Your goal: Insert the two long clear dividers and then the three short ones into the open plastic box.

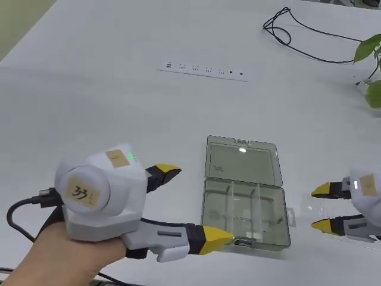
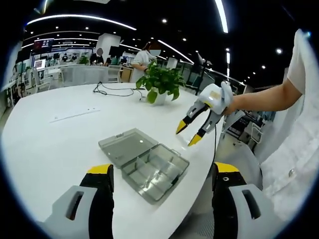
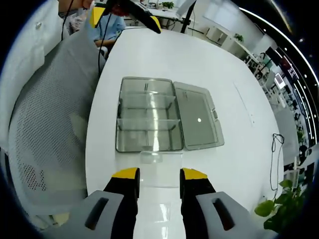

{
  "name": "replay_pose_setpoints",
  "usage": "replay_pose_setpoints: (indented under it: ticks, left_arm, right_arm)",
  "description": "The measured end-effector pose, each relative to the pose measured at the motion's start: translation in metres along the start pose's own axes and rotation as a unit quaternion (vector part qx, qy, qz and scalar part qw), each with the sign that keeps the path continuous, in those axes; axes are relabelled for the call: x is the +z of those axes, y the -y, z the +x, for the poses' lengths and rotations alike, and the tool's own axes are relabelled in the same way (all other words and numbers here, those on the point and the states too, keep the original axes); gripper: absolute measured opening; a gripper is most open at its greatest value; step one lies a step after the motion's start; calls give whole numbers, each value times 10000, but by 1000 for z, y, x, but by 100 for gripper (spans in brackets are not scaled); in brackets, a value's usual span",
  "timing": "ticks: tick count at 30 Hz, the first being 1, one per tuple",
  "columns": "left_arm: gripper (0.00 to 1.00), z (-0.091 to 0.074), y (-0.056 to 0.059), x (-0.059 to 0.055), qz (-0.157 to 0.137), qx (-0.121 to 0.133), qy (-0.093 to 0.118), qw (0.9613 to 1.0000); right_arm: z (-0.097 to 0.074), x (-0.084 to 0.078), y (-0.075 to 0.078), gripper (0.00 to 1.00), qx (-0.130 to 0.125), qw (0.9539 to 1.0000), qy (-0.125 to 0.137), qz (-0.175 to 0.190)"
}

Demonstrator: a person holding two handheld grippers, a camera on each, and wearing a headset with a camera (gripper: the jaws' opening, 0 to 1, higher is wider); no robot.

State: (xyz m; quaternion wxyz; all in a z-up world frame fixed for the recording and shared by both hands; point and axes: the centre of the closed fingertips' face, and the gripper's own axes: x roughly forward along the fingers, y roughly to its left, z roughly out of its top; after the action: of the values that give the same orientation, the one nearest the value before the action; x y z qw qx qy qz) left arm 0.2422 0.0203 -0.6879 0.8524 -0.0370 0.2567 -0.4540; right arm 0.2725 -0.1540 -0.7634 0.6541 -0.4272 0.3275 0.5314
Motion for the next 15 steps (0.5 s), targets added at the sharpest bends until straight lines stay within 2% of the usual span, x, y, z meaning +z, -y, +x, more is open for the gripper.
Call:
replay_pose_setpoints:
  ticks: [3, 6, 7, 9, 11, 13, 15]
  left_arm:
    - [78, 4, 3, 7, -83, -49, 84, 9999]
    - [75, 10, 11, 7, -464, -177, -91, 9987]
    - [75, 13, 12, 9, -521, -225, -87, 9984]
    - [73, 17, 17, 15, -458, -285, 14, 9985]
    - [68, 19, 20, 17, -502, -351, 2, 9981]
    - [67, 25, 26, 21, -748, -461, -4, 9961]
    - [65, 29, 31, 23, -851, -559, 13, 9948]
  right_arm:
    - [-9, 20, -3, 32, -79, 9998, 169, -60]
    - [-17, 38, -5, 32, -160, 9993, 302, -155]
    - [-20, 46, -6, 32, -194, 9990, 365, -186]
    - [-24, 58, -8, 32, -233, 9984, 447, -246]
    - [-26, 64, -10, 32, -257, 9980, 497, -280]
    - [-32, 78, -13, 32, -319, 9971, 565, -406]
    - [-35, 85, -14, 32, -346, 9965, 593, -472]
